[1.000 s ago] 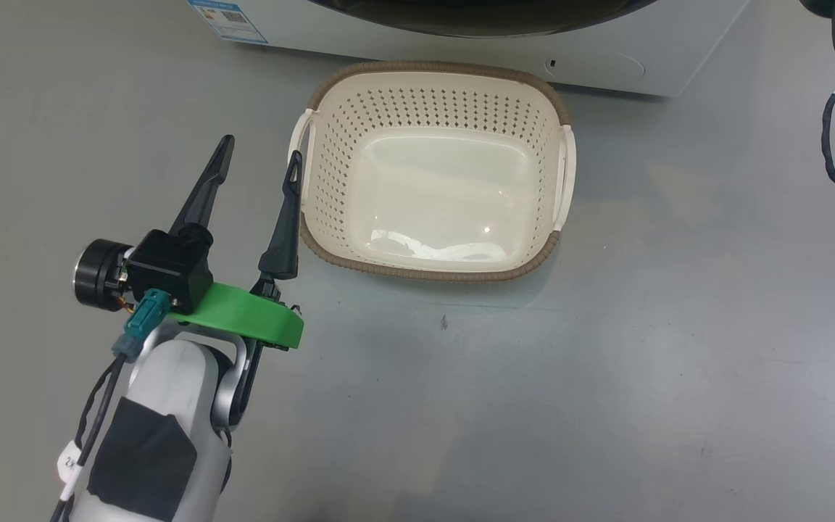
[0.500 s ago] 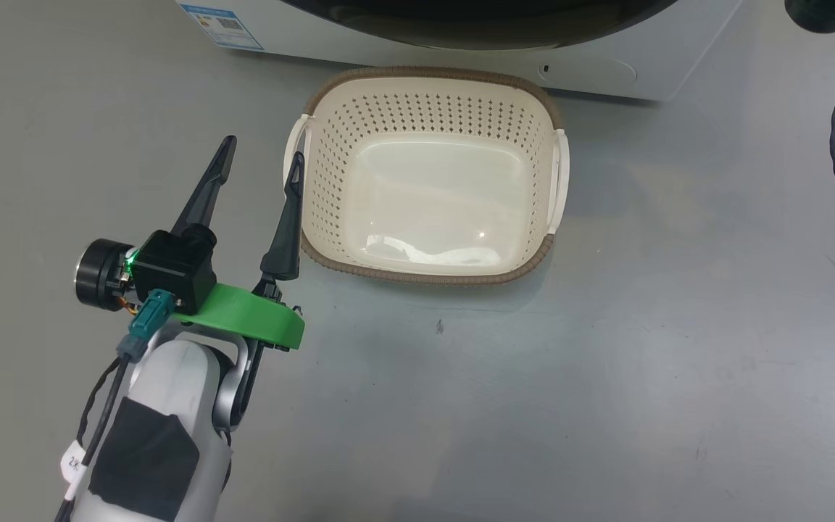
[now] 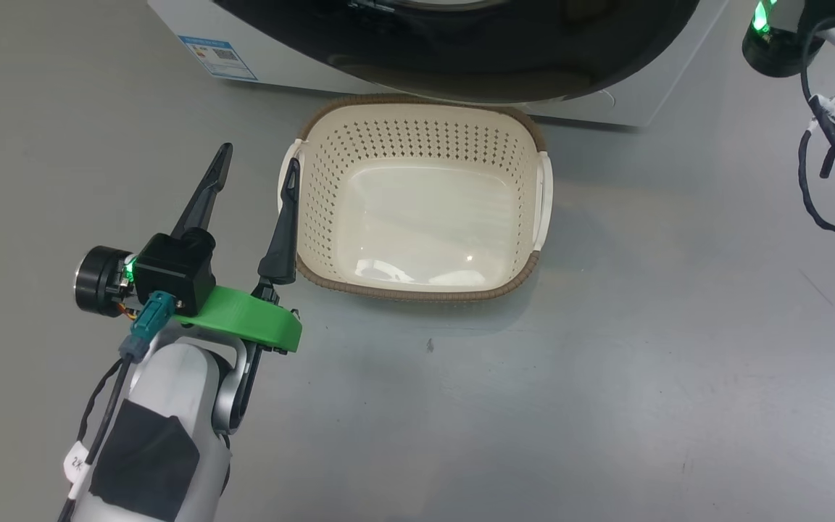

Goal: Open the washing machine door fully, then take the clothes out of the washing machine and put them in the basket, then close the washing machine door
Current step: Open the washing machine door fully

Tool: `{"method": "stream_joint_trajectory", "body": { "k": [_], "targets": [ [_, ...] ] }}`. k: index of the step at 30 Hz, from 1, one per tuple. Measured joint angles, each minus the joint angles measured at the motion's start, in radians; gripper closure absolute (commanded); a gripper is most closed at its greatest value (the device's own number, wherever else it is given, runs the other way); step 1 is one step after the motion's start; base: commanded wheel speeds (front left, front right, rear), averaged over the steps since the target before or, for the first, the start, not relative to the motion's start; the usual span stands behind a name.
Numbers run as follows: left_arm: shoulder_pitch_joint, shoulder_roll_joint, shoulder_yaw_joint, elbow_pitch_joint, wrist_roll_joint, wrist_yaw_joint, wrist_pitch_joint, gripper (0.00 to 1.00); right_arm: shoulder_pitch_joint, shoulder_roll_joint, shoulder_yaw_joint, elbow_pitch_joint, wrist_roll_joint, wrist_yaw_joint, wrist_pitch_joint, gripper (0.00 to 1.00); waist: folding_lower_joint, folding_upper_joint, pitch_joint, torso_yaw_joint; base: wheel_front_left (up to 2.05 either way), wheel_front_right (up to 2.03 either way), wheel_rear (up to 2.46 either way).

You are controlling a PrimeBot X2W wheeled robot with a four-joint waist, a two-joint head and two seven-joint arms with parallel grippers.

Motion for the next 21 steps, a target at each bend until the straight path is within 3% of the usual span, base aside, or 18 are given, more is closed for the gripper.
{"method": "stream_joint_trajectory", "body": {
  "k": [21],
  "targets": [
    [0.045, 0.0, 0.004, 0.035, 0.0, 0.003, 0.0, 0.0, 0.132, 0.055, 0.047, 0.017, 0.032, 0.034, 0.12, 1.0, -0.0001, 0.0, -0.081, -0.016, 0.0, 0.0, 0.0]
  ]
}}
